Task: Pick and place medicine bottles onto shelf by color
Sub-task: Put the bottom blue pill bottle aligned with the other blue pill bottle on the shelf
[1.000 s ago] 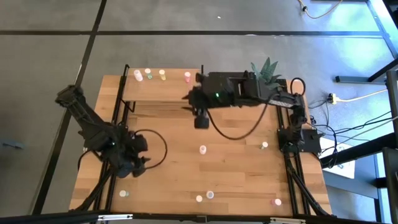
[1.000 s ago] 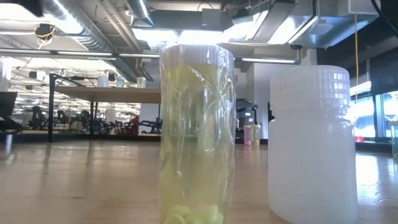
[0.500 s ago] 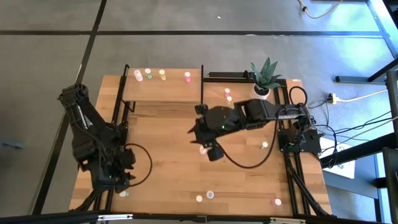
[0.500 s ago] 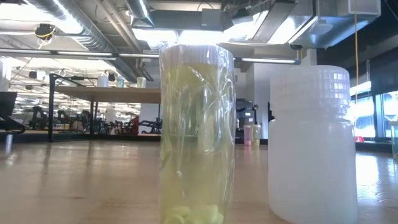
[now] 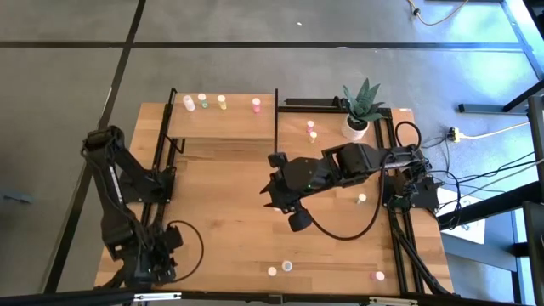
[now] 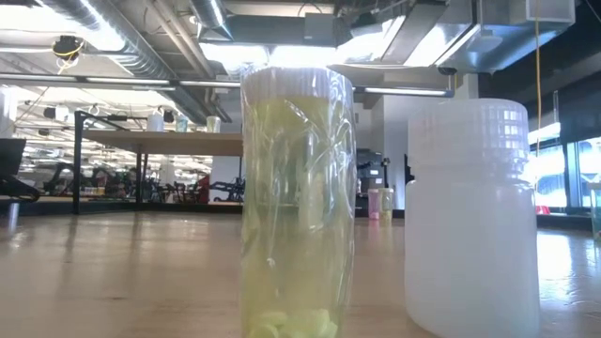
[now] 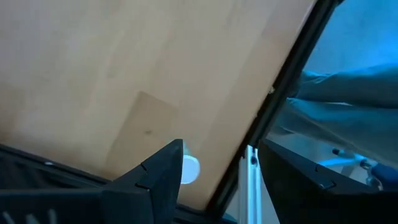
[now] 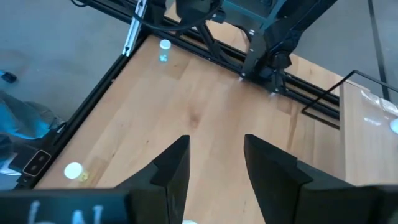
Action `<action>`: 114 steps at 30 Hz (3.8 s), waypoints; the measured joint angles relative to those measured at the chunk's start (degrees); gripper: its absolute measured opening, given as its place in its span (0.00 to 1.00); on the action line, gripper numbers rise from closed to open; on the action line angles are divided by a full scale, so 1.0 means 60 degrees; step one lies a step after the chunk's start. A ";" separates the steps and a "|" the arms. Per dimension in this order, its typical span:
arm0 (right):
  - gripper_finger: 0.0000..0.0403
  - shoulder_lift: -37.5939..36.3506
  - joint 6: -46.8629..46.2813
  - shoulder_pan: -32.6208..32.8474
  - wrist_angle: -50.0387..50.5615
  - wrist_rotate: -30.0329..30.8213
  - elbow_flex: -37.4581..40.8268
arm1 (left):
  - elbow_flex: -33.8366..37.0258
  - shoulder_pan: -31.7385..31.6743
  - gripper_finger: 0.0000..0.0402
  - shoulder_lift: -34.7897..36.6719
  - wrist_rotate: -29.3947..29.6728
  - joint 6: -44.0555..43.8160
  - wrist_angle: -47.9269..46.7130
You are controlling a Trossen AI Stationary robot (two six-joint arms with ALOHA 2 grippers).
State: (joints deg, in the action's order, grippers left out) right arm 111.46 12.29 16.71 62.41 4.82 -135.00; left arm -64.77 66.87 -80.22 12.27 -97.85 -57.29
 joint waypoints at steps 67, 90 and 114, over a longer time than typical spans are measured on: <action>0.38 0.0015 -0.1228 -0.0015 -0.0777 -0.0474 0.0237 | 0.0146 0.1388 0.50 -0.2222 0.0259 0.1578 0.0126; 0.38 0.0044 -0.1400 -0.0015 -0.0911 -0.0547 0.0386 | 0.0149 0.1384 0.50 -0.2222 0.0259 0.1582 0.0130; 0.38 0.0033 -0.1223 -0.0015 -0.1006 -0.1676 0.0386 | 0.0690 0.1388 0.50 -0.2222 -0.0280 0.1647 0.0254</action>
State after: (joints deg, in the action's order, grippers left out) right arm 111.66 4.96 16.62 56.37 -5.23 -132.68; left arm -60.63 75.20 -93.56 10.59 -87.96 -55.77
